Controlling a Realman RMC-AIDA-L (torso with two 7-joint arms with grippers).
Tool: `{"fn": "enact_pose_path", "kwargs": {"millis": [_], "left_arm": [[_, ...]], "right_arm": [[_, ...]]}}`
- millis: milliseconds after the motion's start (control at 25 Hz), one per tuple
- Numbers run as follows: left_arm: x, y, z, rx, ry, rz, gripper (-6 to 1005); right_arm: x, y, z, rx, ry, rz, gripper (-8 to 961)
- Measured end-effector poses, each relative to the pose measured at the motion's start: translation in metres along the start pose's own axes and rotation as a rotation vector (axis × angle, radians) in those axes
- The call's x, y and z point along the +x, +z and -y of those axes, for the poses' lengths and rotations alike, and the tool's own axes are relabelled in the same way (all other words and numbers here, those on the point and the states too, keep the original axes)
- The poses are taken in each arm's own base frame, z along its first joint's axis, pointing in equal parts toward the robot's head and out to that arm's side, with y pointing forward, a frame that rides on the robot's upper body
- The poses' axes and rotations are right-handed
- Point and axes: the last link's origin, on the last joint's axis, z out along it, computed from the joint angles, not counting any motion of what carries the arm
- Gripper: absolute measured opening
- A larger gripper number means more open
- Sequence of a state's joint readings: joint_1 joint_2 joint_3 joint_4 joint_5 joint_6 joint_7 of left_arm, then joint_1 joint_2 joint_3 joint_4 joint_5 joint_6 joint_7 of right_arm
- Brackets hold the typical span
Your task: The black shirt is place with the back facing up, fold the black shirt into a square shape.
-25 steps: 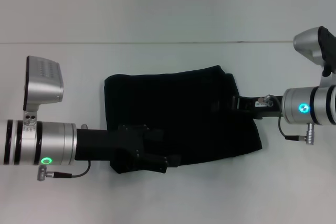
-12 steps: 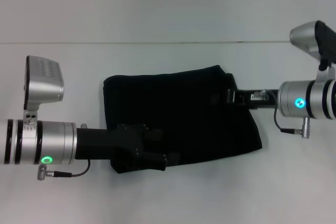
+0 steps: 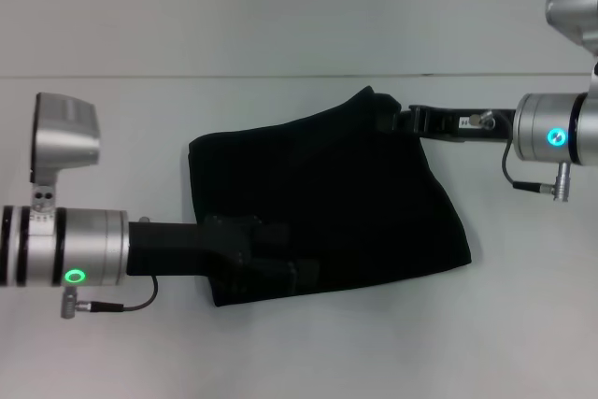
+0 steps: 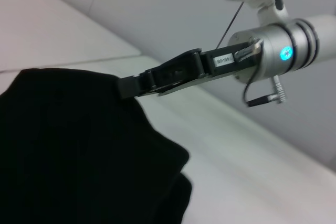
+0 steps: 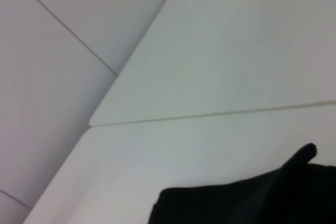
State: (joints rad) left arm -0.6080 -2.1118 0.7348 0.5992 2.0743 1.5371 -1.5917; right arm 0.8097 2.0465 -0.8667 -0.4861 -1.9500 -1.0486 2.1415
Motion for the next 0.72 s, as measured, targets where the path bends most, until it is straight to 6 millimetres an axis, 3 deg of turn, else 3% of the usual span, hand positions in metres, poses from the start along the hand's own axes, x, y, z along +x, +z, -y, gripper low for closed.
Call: {"fn": "enact_pose_path", "kwargs": {"millis": [240, 720], "left_arm": [[0.007, -0.012, -0.004, -0.043, -0.032, -0.054, 897], [0.008, -0.020, -0.002, -0.036, -0.059, -0.073, 896]], "right_arm": [[-0.009, -0.010, 0.001, -0.007, -0.027, -0.001, 31], [-0.009, -0.029, 0.001, -0.054, -0.052, -0.017, 30]]}}
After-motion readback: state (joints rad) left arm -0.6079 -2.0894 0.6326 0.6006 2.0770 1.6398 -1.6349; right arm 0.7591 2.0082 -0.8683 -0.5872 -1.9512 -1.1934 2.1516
